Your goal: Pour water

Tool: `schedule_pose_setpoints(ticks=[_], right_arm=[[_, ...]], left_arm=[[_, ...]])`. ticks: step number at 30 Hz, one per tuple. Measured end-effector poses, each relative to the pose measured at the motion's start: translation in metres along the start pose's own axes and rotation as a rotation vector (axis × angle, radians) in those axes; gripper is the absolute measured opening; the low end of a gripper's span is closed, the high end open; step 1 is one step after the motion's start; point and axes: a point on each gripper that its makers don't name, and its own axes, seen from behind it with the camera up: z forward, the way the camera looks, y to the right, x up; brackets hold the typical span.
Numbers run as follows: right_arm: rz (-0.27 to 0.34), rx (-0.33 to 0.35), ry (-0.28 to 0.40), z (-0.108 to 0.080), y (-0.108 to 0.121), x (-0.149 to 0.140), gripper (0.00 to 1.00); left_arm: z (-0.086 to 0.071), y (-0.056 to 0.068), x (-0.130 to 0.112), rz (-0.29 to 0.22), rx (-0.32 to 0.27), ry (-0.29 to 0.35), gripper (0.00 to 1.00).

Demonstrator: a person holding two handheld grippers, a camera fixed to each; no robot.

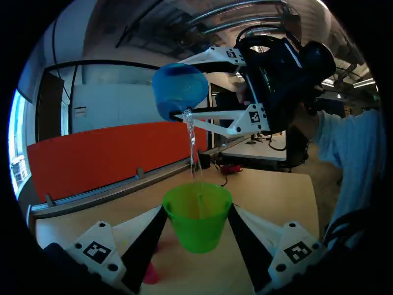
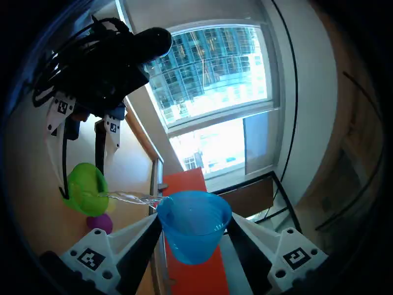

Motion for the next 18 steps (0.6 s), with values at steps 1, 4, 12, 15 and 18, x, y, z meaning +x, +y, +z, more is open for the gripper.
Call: schedule_pose_setpoints(ticks=[1,4,12,15,18], right_arm=[[-0.007,-0.003,0.000,0.000,0.002,0.000,0.89],[-0.025,-0.010,0.001,0.001,0.005,0.001,0.89],[-0.067,-0.022,0.002,0.002,0.012,0.004,0.89],[-0.084,-0.027,0.003,0.002,0.014,0.006,0.89],[-0.099,-0.032,0.007,0.003,0.017,0.009,0.89]], left_arm=[[0.000,0.000,0.000,0.000,0.000,0.000,0.86],[0.000,0.000,0.001,0.000,0.000,0.001,0.86],[0.000,0.000,0.002,-0.005,-0.002,0.006,0.86],[0.000,0.001,0.002,-0.003,-0.001,0.005,0.86],[0.000,0.001,0.003,0.000,-0.001,0.004,0.86]])
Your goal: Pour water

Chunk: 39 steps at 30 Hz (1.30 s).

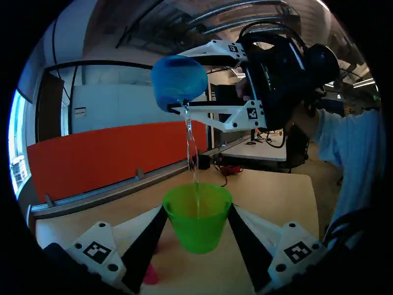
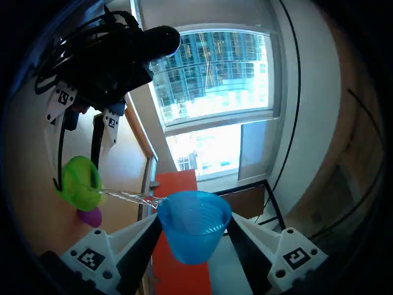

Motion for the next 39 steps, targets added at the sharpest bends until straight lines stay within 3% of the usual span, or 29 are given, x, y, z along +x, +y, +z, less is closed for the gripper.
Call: schedule_pose_setpoints(ticks=[39], right_arm=[[-0.261,-0.011,0.004,0.006,0.007,0.016,0.89]], left_arm=[[0.000,0.001,0.004,0.002,0.002,0.008,0.86]])
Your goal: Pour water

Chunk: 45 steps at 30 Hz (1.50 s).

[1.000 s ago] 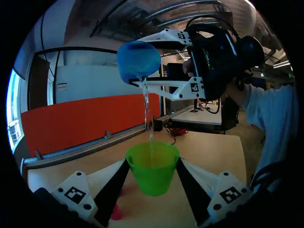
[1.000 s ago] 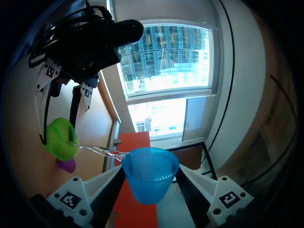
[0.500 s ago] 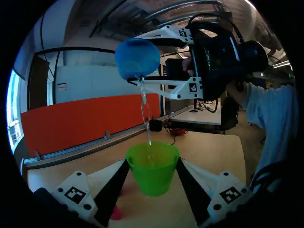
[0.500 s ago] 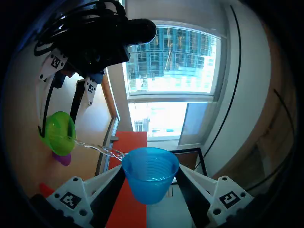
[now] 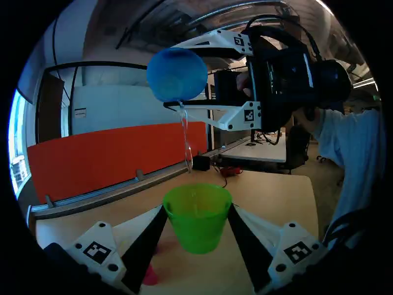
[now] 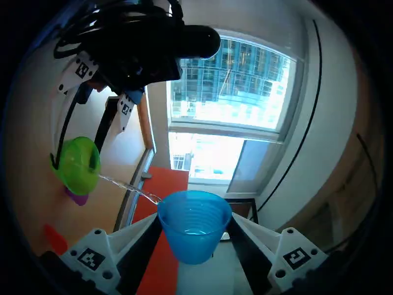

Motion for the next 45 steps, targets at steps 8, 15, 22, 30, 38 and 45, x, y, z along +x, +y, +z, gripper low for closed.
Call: schedule_pose_setpoints(ticks=[8,15,22,30,38,45], right_arm=[[-0.063,0.007,0.003,0.002,-0.001,0.005,0.89],[-0.118,0.011,0.003,0.005,-0.003,0.007,0.89],[-0.124,0.009,0.010,0.005,-0.004,0.011,0.90],[-0.010,0.003,0.019,0.003,-0.003,0.012,0.90],[0.140,0.007,0.026,-0.003,-0.006,0.011,0.89],[0.359,0.017,0.036,-0.010,-0.010,0.012,0.89]], left_arm=[[0.000,-0.002,0.001,-0.002,0.003,0.004,0.86],[0.000,-0.003,0.002,0.000,0.006,0.007,0.86],[0.001,-0.005,0.003,-0.001,0.009,0.010,0.86],[0.000,-0.006,0.004,0.002,0.011,0.012,0.86],[-0.001,-0.008,0.005,0.006,0.018,0.014,0.86],[-0.002,-0.010,0.005,0.015,0.023,0.016,0.86]])
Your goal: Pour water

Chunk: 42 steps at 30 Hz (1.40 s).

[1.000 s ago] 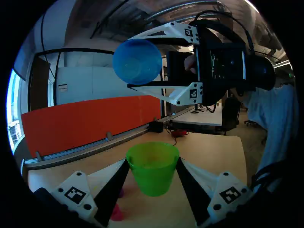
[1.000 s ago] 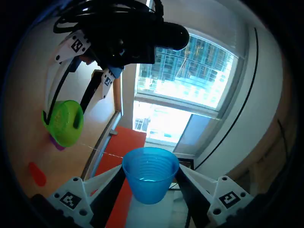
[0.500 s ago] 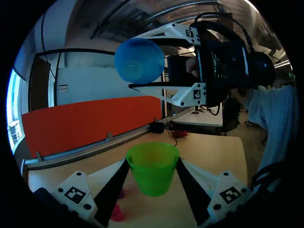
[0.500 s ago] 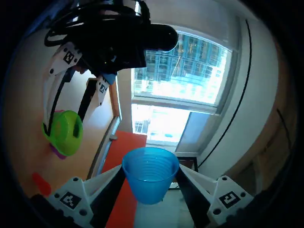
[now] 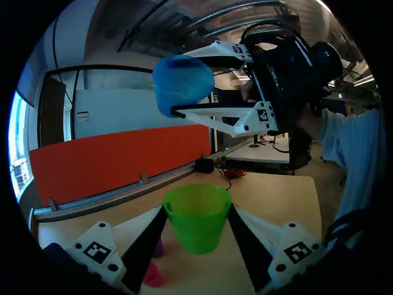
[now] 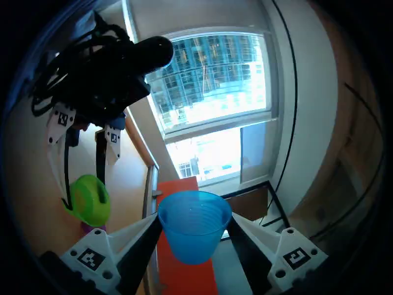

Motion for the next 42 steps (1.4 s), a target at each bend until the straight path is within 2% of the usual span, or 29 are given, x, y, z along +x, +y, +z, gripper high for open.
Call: schedule_pose_setpoints(ticks=[7,17,23,26,29,32,42], right_arm=[[0.292,0.009,0.031,-0.006,-0.008,0.010,0.89],[0.757,0.040,0.102,-0.012,-0.008,0.035,0.89],[0.990,0.082,0.108,-0.014,-0.015,0.042,0.89],[1.087,0.095,0.107,-0.012,-0.016,0.041,0.90],[1.153,0.097,0.109,-0.012,-0.015,0.039,0.89],[1.192,0.094,0.106,-0.012,-0.013,0.036,0.90],[1.198,0.067,0.063,-0.017,-0.017,0.011,0.90]], left_arm=[[-0.001,0.000,0.001,0.007,0.003,0.001,0.86],[0.000,0.000,0.003,0.020,0.013,0.002,0.86],[0.000,-0.002,0.005,0.028,0.020,0.005,0.86],[0.001,-0.002,0.006,0.030,0.022,0.007,0.86],[0.001,-0.002,0.006,0.033,0.023,0.009,0.86],[0.001,-0.003,0.005,0.036,0.027,0.007,0.86],[0.000,-0.012,0.002,0.038,0.047,0.005,0.86]])
